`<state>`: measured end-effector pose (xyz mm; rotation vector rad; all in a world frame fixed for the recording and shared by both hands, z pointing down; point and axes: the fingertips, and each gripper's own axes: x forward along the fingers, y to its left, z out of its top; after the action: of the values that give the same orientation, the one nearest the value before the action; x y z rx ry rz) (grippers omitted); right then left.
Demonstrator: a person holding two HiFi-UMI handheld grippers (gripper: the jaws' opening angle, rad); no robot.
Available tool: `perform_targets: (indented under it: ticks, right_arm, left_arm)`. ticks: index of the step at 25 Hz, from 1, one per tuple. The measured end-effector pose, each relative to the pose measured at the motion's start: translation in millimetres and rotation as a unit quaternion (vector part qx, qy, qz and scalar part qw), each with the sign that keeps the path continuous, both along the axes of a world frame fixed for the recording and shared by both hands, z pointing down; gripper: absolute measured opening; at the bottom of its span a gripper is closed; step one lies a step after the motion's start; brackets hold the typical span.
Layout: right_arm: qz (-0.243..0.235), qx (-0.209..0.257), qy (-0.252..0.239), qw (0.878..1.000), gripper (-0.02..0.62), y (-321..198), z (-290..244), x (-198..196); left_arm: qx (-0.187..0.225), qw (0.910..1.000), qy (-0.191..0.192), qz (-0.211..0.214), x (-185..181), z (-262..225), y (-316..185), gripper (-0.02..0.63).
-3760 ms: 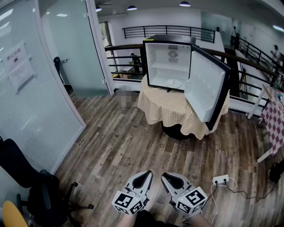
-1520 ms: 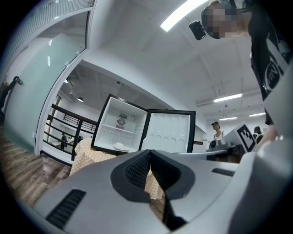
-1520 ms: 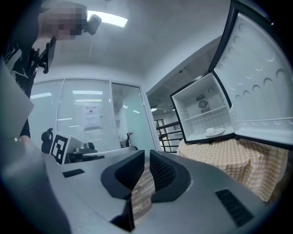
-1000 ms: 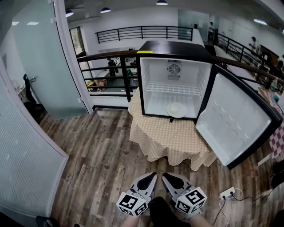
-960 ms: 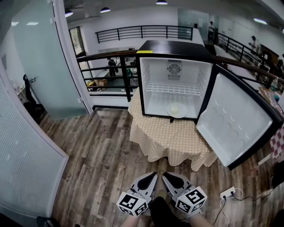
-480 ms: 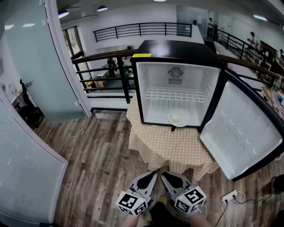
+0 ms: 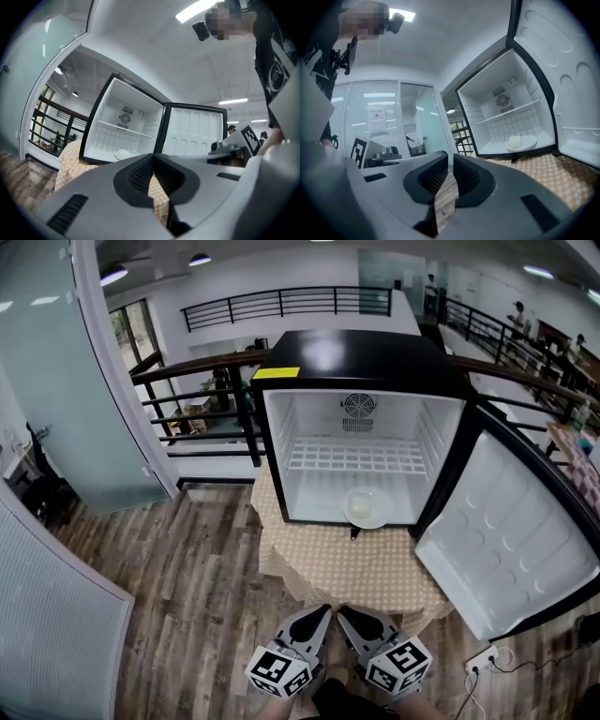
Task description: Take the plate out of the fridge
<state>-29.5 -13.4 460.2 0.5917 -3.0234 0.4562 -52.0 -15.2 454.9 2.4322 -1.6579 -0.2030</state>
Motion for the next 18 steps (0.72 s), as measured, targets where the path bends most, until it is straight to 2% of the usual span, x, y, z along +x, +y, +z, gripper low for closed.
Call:
perform_targets:
  ticks: [18]
  right_arm:
    - [0.041, 0.002, -0.007, 0.999, 0.052, -92.8, 0.9, -9.4]
  left_arm:
    - [0.006, 0.9994, -0.003, 0.034, -7.6, 0.6, -93.3, 0.009]
